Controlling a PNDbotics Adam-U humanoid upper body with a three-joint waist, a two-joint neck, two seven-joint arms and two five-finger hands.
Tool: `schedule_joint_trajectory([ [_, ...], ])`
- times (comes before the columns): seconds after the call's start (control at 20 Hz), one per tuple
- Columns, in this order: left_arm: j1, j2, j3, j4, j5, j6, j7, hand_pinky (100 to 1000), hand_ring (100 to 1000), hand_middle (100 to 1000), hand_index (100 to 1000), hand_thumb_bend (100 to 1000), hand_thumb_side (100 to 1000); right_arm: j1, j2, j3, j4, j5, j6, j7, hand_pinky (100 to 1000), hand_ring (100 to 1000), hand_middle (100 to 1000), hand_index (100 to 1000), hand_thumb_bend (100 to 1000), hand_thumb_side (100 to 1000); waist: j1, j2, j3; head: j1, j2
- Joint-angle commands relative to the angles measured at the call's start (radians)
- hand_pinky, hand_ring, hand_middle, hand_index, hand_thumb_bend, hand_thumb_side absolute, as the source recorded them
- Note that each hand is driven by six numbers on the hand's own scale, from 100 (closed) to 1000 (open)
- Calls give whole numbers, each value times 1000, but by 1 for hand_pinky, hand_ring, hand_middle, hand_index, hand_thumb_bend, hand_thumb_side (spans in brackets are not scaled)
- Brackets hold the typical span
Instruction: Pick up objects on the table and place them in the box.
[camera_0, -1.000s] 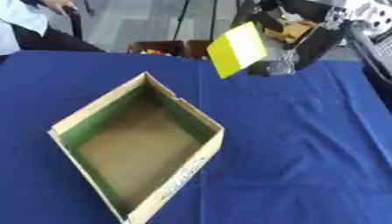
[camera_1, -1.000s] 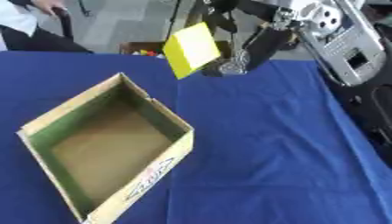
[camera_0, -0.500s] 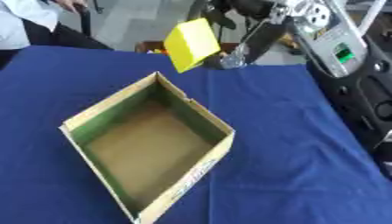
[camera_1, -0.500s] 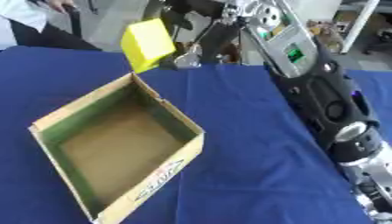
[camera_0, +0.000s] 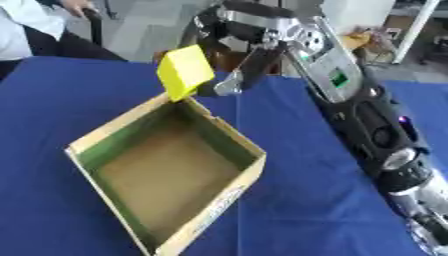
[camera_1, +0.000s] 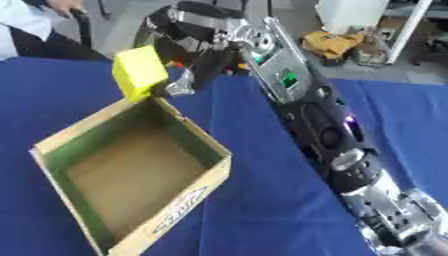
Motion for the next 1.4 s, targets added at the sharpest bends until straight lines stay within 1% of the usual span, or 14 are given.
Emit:
schedule_joint_trajectory([
  [0.05, -13, 10, 0, -17, 6, 0, -5, 761, 747, 891, 969, 100, 1000, -14, 13, -1, 12, 51, -17, 0, 568, 542, 175, 305, 100, 100, -12, -3, 4, -7, -20],
  [0.3, -23, 6, 0, -17, 13, -4, -4, 760, 747, 890, 961, 100, 1000, 2, 51, 12, 42, 122, -43, 14, 568, 541, 175, 307, 100, 100, -15, 8, 14, -11, -27],
  [0.7, -35, 5, 1, -17, 24, -12, 1, 759, 748, 889, 962, 100, 1000, 35, 96, 51, 83, 231, -108, 23, 562, 540, 181, 311, 100, 100, -18, 19, 17, -12, -32],
  [1.15, -39, 7, 2, -17, 27, -12, 3, 759, 748, 890, 962, 100, 1000, 63, 118, 101, 131, 343, -194, -1, 552, 538, 196, 325, 100, 100, -22, 22, 13, -9, -33],
  [1.35, -40, 6, 2, -17, 26, -10, 2, 759, 748, 890, 963, 100, 1000, 70, 122, 109, 135, 353, -221, 4, 594, 572, 235, 382, 100, 100, -22, 22, 11, -10, -33],
  [1.4, -40, 6, 3, -17, 26, -10, 2, 759, 748, 890, 963, 100, 1000, 71, 122, 110, 133, 350, -226, 8, 628, 601, 272, 427, 100, 100, -22, 22, 11, -9, -33],
])
